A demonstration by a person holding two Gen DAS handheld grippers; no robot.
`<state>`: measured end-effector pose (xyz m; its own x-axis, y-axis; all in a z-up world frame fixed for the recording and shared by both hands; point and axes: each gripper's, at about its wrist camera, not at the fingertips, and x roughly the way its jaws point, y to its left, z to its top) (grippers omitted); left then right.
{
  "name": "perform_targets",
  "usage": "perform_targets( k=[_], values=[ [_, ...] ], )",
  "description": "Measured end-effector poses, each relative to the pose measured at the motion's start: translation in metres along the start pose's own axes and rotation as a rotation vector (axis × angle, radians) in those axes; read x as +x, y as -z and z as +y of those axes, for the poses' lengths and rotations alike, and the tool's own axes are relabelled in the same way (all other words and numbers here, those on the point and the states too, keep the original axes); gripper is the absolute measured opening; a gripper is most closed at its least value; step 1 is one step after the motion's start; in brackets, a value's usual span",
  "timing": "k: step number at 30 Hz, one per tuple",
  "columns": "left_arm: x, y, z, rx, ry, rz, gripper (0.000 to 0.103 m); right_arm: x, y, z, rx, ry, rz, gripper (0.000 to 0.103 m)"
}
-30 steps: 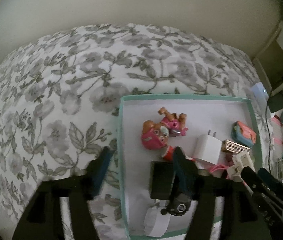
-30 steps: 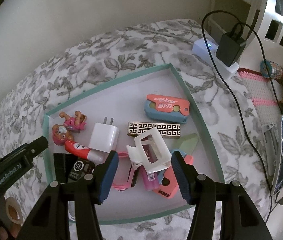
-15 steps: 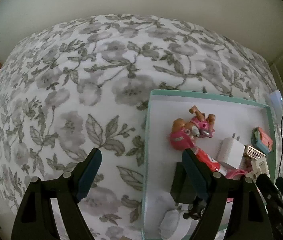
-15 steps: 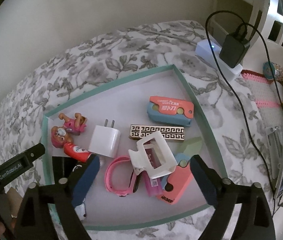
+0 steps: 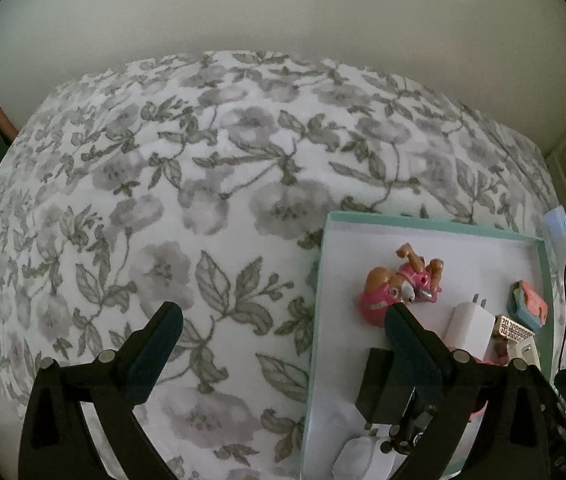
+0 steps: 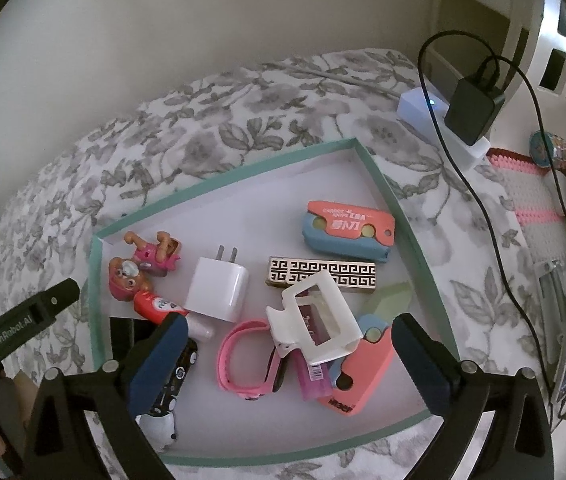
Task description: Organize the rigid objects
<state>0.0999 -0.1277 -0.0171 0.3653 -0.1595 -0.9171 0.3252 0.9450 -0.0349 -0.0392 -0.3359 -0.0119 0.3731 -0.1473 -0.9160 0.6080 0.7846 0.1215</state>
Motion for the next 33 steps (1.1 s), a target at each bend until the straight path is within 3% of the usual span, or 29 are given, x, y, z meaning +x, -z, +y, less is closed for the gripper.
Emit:
perform_targets(
  k=[9, 14, 25, 33],
  values=[
    [-0.020, 0.005, 0.008, 0.005, 0.053, -0.054, 0.101, -0.010, 0.003, 0.006, -0.019, -0.001, -0.021, 0.103],
    [-0.034, 0.011, 0.013, 0.024, 0.040, -0.093, 0.101, -0.017, 0.008, 0.014, -0.039, 0.003, -0.032, 0.103],
    [-0.062, 0.032, 0.043, -0.044, 0.029, -0.136, 0.101, -0.037, 0.024, 0.028, -0.065, -0.025, -0.060, 0.103],
    [-0.089, 0.058, 0.047, -0.008, -0.017, -0.191, 0.101, -0.051, 0.044, 0.035, -0.092, -0.034, -0.076, 0.103]
  ],
)
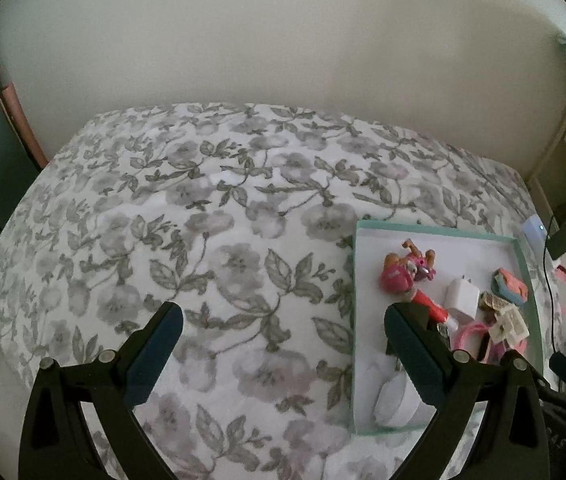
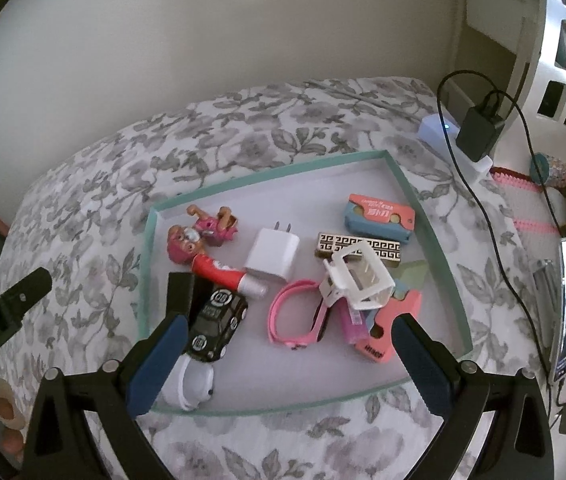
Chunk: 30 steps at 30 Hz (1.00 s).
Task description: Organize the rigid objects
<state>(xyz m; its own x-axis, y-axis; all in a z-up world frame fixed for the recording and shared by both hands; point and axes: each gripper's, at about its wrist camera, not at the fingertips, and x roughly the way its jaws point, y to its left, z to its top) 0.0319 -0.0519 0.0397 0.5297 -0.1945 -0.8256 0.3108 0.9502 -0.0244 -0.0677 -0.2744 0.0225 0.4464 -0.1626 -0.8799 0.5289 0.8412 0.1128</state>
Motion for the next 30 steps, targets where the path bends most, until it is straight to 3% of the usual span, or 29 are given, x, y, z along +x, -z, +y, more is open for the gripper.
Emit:
perform_targets(
  k=[15, 30],
  values=[
    [-0.024, 0.038, 0.014, 0.025, -0.019, 0.002, 0.101, -0.027, 0.029, 0.014, -0.050, 0.013, -0.041, 0.103],
    [-0.027, 0.046, 0.025, -0.012, -0.007, 0.042, 0.101, -0.038, 0.036, 0.018, -0.067, 0.025, -0.067, 0.103]
  ],
)
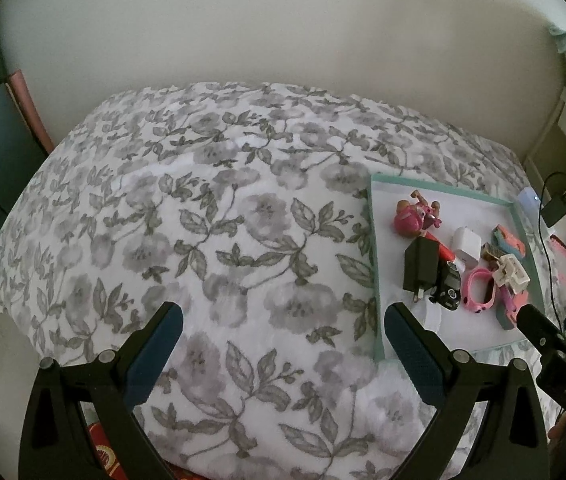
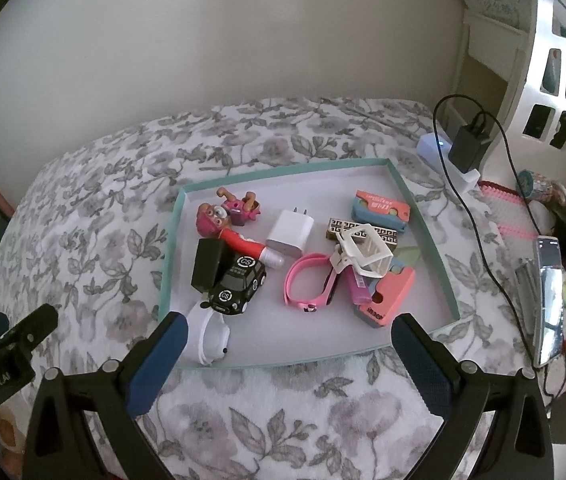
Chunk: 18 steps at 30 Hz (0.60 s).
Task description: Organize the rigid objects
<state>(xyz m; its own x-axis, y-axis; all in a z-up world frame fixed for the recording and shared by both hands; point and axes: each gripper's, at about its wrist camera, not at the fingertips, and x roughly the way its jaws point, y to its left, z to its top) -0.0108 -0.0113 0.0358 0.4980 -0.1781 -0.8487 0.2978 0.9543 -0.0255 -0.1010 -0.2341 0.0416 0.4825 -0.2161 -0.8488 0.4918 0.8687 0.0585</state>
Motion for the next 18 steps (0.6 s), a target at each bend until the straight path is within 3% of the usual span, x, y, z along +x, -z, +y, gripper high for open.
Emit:
perform_targets(
  k=[18],
  values=[
    [0.0035, -0.0017, 0.0016, 0.001, -0.002, 0.016, 0.101, 0.0016, -0.0012, 0.0024, -0.016, 0.002, 0.003, 0.103]
  ],
)
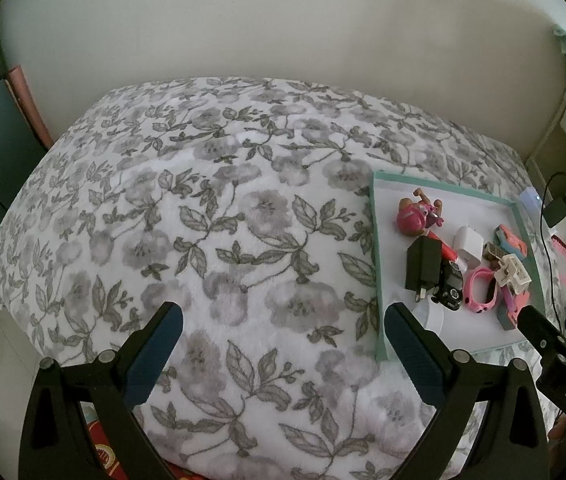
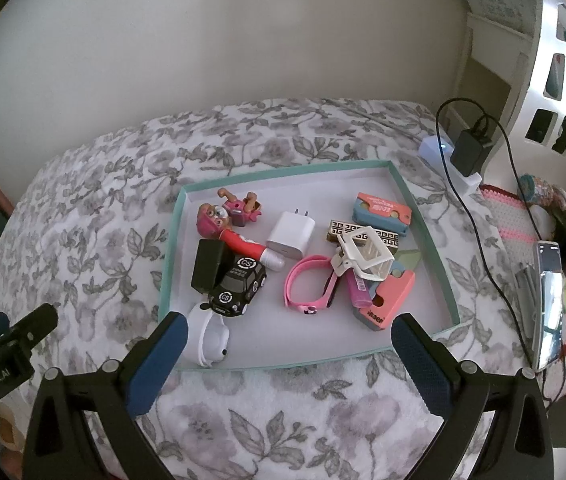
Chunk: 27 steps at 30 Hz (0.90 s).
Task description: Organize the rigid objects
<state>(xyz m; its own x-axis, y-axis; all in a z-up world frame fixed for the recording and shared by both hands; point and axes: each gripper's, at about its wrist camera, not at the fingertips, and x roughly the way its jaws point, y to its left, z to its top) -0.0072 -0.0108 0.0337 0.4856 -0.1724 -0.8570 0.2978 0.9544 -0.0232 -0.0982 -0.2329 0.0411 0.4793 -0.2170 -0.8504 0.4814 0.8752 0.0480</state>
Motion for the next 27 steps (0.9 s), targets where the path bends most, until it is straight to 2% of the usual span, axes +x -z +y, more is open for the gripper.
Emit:
perform_targets(
  k=[27],
  values=[
    [-0.0003, -0.0017, 0.0029, -0.014, -0.006, 0.005, 0.101, 0.0011, -0.0003, -0.0006, 0.000, 0.001, 0.001, 0.103]
  ],
)
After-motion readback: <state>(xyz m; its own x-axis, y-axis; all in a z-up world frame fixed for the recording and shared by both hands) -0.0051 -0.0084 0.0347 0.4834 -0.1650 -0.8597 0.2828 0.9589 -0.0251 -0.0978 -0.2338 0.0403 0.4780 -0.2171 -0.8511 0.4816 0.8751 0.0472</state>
